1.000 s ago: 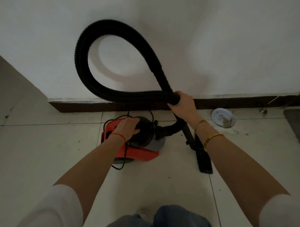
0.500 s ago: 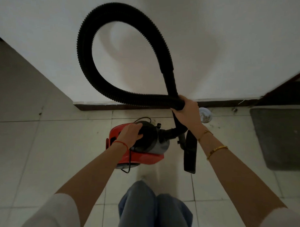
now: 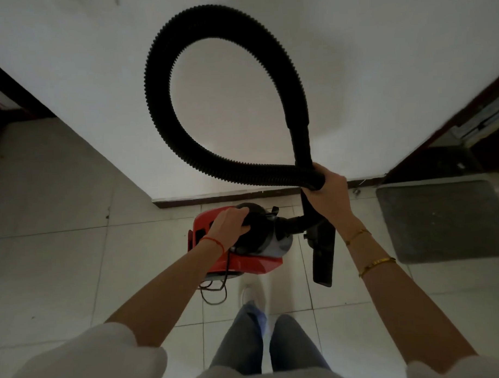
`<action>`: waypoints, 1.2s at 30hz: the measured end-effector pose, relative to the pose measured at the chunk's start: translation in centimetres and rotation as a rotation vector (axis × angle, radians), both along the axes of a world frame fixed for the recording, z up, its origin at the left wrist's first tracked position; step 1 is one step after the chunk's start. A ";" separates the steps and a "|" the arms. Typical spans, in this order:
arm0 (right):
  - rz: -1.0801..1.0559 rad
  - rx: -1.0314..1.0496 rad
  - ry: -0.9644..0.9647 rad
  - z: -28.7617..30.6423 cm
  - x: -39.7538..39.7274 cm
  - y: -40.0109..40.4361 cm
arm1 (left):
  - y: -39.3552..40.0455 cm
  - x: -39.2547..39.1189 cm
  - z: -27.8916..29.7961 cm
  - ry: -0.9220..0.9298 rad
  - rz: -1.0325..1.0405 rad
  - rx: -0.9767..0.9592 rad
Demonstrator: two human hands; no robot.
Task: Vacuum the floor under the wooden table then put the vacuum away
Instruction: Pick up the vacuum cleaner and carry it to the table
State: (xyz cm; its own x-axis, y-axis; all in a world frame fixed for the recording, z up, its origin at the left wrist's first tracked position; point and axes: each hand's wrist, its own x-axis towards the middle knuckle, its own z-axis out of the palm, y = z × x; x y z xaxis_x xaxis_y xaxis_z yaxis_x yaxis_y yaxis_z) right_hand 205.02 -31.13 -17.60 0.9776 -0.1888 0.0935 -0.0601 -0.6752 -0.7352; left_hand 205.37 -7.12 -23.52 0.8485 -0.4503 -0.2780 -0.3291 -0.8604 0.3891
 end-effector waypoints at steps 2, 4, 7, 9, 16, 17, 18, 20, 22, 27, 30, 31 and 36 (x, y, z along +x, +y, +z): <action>-0.018 -0.007 -0.015 1.8 -0.8 -0.2 | -0.1 -0.5 2.0 -0.001 -0.001 -0.026; -0.044 -0.024 -0.030 3.1 -1.6 -0.3 | -0.1 -0.9 3.3 0.003 -0.008 -0.042; -0.087 -0.037 -0.048 4.1 -2.8 -0.7 | -0.3 -0.9 4.2 0.009 -0.037 -0.062; -0.109 -0.028 -0.060 4.4 -3.6 -0.9 | -0.7 -1.0 4.6 0.005 -0.062 -0.062; -0.203 -0.013 -0.038 5.6 -6.9 -2.6 | -2.9 -2.0 5.2 0.015 -0.152 -0.050; -0.217 -0.019 -0.032 5.7 -7.3 -2.9 | -3.3 -2.1 5.3 0.015 -0.164 -0.051; -0.233 -0.022 -0.020 5.9 -7.7 -3.2 | -3.7 -2.2 5.4 0.014 -0.178 -0.054; -0.269 -0.027 0.001 6.1 -8.5 -4.0 | -4.6 -2.4 5.4 0.014 -0.204 -0.062; -0.308 -0.028 -0.012 6.4 -9.5 -4.6 | -5.6 -2.5 5.5 0.008 -0.237 -0.068; -0.435 -0.036 -0.020 6.9 -13.3 -5.8 | -8.1 -3.3 6.0 0.010 -0.354 -0.083; -0.517 -0.053 -0.045 7.1 -16.1 -6.0 | -9.5 -3.8 6.1 0.007 -0.466 -0.071; -0.539 -0.064 -0.056 7.2 -17.1 -5.9 | -10.0 -4.0 6.1 0.004 -0.502 -0.069; -0.757 -0.106 -0.071 7.5 -23.2 -4.2 | -12.2 -6.0 6.3 0.001 -0.746 -0.057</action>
